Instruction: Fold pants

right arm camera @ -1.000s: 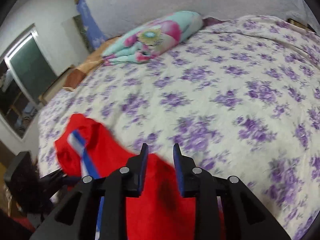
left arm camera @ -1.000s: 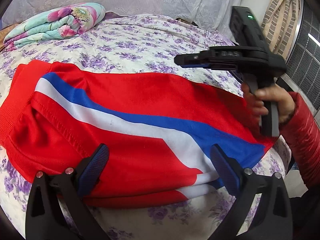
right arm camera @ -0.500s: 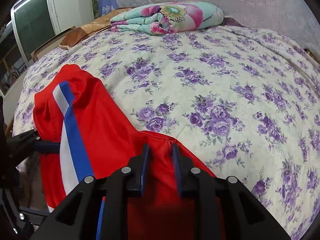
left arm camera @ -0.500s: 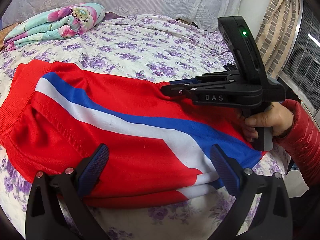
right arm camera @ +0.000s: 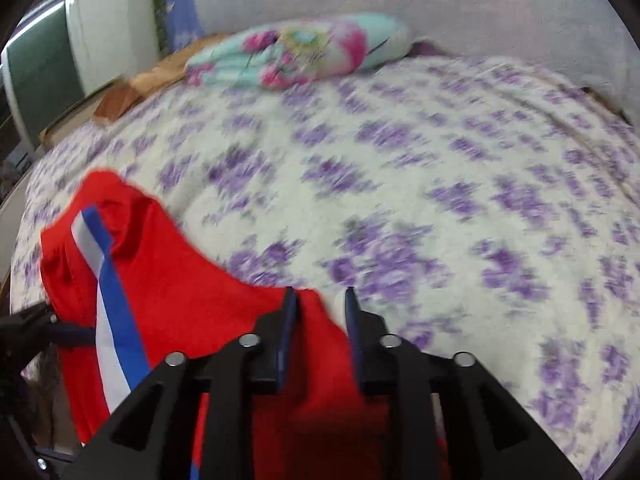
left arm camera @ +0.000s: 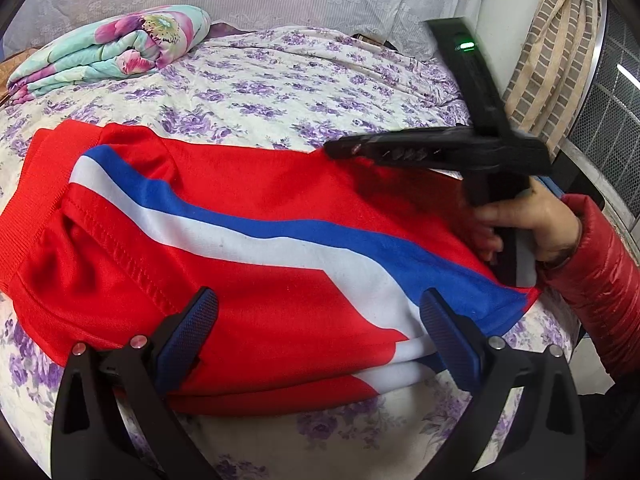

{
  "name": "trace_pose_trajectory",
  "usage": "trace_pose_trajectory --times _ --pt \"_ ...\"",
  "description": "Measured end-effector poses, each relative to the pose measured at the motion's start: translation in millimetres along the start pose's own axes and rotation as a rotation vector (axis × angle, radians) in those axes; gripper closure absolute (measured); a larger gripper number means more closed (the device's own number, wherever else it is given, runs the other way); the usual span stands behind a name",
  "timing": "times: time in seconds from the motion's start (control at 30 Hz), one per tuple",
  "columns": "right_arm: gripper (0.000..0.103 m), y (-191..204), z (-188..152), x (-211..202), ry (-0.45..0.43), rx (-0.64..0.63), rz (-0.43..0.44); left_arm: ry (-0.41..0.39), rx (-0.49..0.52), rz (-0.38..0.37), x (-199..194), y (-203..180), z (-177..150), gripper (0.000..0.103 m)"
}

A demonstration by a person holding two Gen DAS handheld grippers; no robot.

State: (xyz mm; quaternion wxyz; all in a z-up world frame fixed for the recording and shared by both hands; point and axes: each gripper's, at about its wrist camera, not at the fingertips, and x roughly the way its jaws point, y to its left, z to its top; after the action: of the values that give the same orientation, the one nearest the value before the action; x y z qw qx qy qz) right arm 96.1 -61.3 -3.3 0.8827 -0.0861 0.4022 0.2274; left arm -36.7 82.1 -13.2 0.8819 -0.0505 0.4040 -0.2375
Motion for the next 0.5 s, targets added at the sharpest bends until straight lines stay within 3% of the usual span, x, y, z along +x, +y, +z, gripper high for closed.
trace_pose_trajectory --times 0.07,0.13,0.2,0.23,0.3,0.37,0.43,0.5 --pt "0.077 -0.8 -4.7 -26.7 -0.077 0.015 -0.011 -0.006 -0.007 -0.007 -1.6 1.8 0.0 0.005" --pt "0.074 2.0 -15.4 -47.4 -0.106 0.033 0.043 -0.055 -0.039 -0.019 -9.9 6.2 -1.4 0.005" --pt "0.051 4.4 -31.8 -47.6 -0.047 0.043 0.109 -0.135 -0.074 -0.050 -23.0 12.6 -4.5 0.005" --pt "0.050 5.1 -39.5 -41.7 -0.009 0.045 0.121 -0.139 -0.090 -0.062 -24.4 16.4 -4.7 0.005" --pt "0.052 2.1 -52.9 -25.6 0.064 0.058 0.127 -0.060 -0.131 -0.065 -11.9 25.1 -1.9 0.005" --pt "0.050 -8.9 -53.4 -39.6 0.008 0.140 0.131 -0.024 -0.096 -0.024 -5.1 19.4 1.6 0.005" --pt "0.046 -14.3 -54.5 -74.1 -0.107 0.199 0.144 0.001 -0.026 0.082 0.4 1.9 1.9 0.005" --pt "0.033 -18.1 -67.1 -114.7 -0.211 0.217 0.214 -0.025 0.011 0.178 -3.4 -13.2 -1.7 0.005"
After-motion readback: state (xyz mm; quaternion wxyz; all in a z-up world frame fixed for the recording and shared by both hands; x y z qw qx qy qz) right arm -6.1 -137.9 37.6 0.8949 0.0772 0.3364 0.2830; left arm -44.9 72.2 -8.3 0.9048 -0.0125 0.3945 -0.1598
